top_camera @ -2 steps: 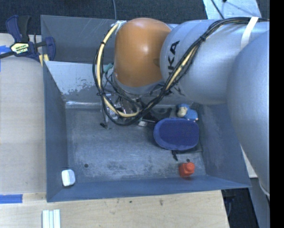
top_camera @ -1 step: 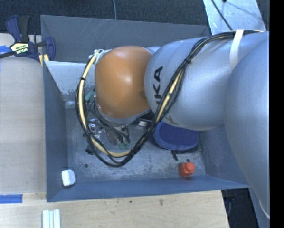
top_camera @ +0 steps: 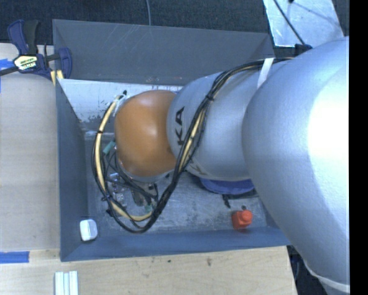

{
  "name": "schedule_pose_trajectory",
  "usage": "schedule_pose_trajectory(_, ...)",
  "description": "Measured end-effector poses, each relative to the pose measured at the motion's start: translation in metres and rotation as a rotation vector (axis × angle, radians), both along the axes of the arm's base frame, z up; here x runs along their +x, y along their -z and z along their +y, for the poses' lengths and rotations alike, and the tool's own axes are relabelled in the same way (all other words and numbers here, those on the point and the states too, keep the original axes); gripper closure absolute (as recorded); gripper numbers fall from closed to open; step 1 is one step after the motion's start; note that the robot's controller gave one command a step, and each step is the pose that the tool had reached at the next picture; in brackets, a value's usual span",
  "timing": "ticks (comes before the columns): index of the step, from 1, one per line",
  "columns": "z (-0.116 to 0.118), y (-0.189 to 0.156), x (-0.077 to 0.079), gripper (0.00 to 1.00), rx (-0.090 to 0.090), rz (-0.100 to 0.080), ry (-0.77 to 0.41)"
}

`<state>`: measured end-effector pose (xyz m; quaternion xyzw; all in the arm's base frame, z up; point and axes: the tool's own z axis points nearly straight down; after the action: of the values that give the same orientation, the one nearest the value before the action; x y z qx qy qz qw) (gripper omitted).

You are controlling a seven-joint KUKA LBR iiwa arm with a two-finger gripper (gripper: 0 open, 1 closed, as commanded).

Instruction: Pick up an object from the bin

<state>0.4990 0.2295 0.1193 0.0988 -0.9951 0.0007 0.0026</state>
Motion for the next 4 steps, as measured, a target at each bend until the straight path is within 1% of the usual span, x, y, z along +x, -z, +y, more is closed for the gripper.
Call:
schedule_pose_trajectory(1, -0.029, -0.072, 0.011, 1.0, 0.004, -0.015, -0.009)
schedule_pose_trajectory(2, -0.025, -0.078, 0.012, 1.0, 0.004, -0.01, -0.028)
schedule_pose_trajectory(3, -0.023, -0.065, 0.026, 1.0, 0.004, -0.011, -0.059)
schedule_pose_trajectory(4, 0.006, -0.058, 0.022, 1.0, 0.006, -0.012, -0.06)
